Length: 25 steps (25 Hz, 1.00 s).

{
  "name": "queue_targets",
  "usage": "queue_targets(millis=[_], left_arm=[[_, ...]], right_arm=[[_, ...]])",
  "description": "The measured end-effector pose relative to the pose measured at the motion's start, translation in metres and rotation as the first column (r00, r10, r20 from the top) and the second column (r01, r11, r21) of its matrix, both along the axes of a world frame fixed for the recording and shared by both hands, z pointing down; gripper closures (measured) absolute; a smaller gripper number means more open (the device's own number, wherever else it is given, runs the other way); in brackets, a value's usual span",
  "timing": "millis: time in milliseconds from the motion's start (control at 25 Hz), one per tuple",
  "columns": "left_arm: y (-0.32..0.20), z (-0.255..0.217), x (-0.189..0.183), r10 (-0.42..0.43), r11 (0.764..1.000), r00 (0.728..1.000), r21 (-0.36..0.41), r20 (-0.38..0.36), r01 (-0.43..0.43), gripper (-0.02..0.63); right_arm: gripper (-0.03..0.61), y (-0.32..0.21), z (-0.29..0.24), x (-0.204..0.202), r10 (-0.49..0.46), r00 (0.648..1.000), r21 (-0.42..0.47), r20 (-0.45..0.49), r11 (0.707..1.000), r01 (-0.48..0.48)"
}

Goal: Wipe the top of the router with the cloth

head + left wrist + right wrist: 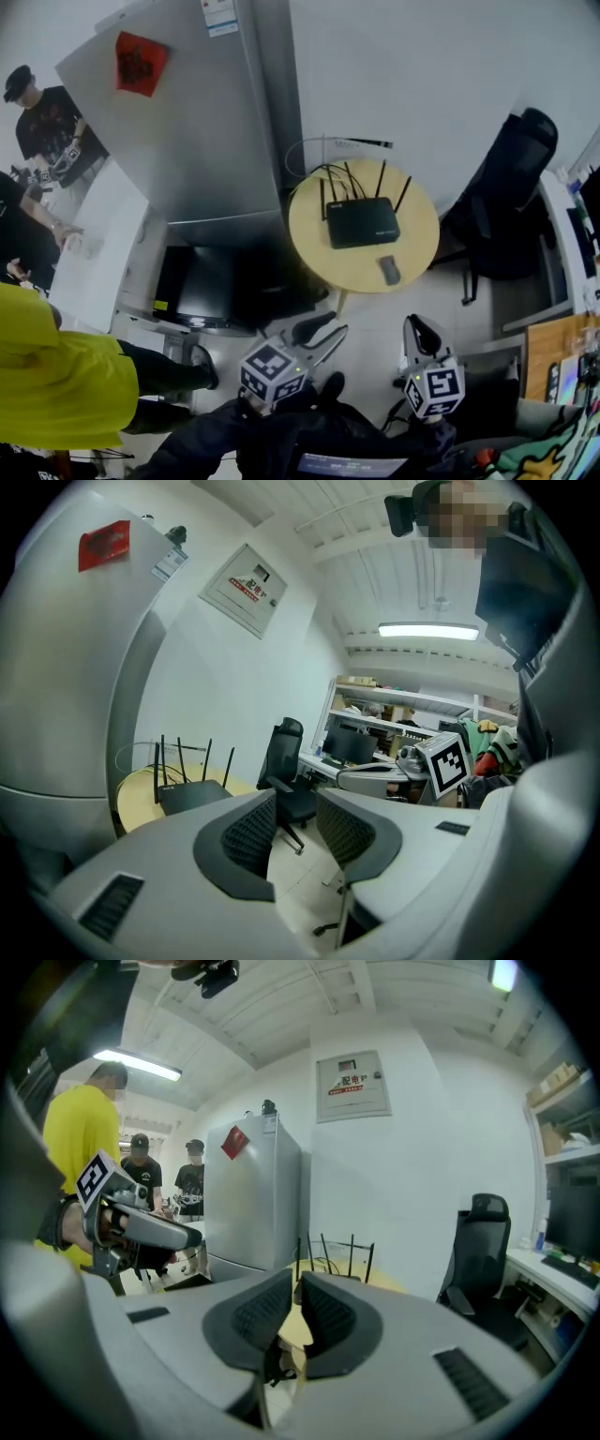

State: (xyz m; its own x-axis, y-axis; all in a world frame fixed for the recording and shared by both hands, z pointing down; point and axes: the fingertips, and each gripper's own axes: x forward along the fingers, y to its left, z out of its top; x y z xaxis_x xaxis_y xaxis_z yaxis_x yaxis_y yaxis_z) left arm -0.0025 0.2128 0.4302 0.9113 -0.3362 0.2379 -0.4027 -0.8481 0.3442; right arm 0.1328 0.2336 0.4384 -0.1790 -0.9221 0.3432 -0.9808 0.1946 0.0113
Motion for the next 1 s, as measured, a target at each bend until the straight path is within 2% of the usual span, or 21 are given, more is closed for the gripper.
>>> queue_targets(millis=[280,600,840,1000], left_arm=[[-0.044,0.011,0.014,0.037,0.999,0.999,-0.028,0.003,-0.037,0.485],[-0.111,0.053,0.028,0.126,0.991,0.992,-0.055,0.030,-0.124,0.485],[-0.161,0.104,0.040,0.117,0.982,0.992,-0.153,0.055,-0.107,0.485],[-0.188,0.130,0.051,0.113,0.978,0.990,-0.185,0.088,-0.095,0.485]], right_arm=[[0.477,-0.053,0.040,0.013,-0.002,1.000,-0.085,-0.027,0.996,0.000],[0.459,-0.119,0.111,0.026,0.019,0.998,-0.203,-0.056,0.979,-0.030],[0.423,-0.156,0.171,0.044,0.051,0.998,-0.303,-0.047,0.951,-0.063],[0.423,-0.179,0.212,0.059,0.050,0.997,-0.355,-0.064,0.932,-0.069]])
